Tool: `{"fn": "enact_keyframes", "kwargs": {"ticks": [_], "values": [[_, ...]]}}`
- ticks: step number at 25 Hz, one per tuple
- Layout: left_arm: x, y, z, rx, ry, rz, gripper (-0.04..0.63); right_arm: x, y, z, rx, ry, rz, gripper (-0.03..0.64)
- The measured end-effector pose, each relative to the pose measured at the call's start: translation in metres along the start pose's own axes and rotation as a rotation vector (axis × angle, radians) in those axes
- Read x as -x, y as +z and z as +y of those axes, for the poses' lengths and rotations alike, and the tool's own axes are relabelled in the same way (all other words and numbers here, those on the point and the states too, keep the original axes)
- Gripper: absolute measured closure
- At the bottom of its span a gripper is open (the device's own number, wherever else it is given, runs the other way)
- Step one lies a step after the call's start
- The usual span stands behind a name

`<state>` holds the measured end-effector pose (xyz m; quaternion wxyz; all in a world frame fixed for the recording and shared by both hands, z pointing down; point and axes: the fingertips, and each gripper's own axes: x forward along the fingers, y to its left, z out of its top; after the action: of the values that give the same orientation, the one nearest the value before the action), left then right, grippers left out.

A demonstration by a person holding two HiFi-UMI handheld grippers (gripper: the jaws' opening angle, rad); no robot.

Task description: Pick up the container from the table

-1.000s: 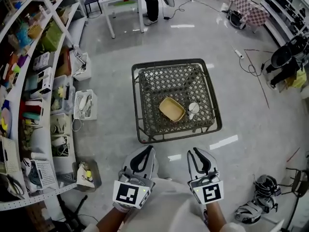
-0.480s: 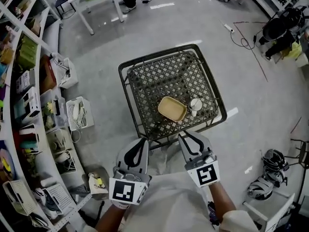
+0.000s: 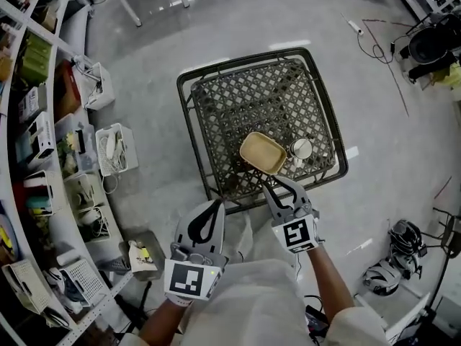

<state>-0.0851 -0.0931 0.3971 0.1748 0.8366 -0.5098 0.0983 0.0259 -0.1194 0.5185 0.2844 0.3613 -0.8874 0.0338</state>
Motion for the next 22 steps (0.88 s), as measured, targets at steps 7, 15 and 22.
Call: {"fn": "enact_keyframes", "kwargs": {"ticks": [7, 15, 22], "values": [[-0.014, -0.019, -0.010, 0.037, 0.004, 0.038, 0.572, -0.048, -0.076, -0.002, -0.009, 0.069, 0.160, 0.499], [-0.021, -0.037, -0.006, 0.093, 0.036, 0.065, 0.572, -0.082, -0.110, 0.010, 0.008, 0.143, 0.240, 0.499], [-0.026, -0.051, 0.002, 0.110, 0.052, 0.088, 0.572, -0.114, -0.139, 0.017, 0.060, 0.189, 0.336, 0.505]]}}
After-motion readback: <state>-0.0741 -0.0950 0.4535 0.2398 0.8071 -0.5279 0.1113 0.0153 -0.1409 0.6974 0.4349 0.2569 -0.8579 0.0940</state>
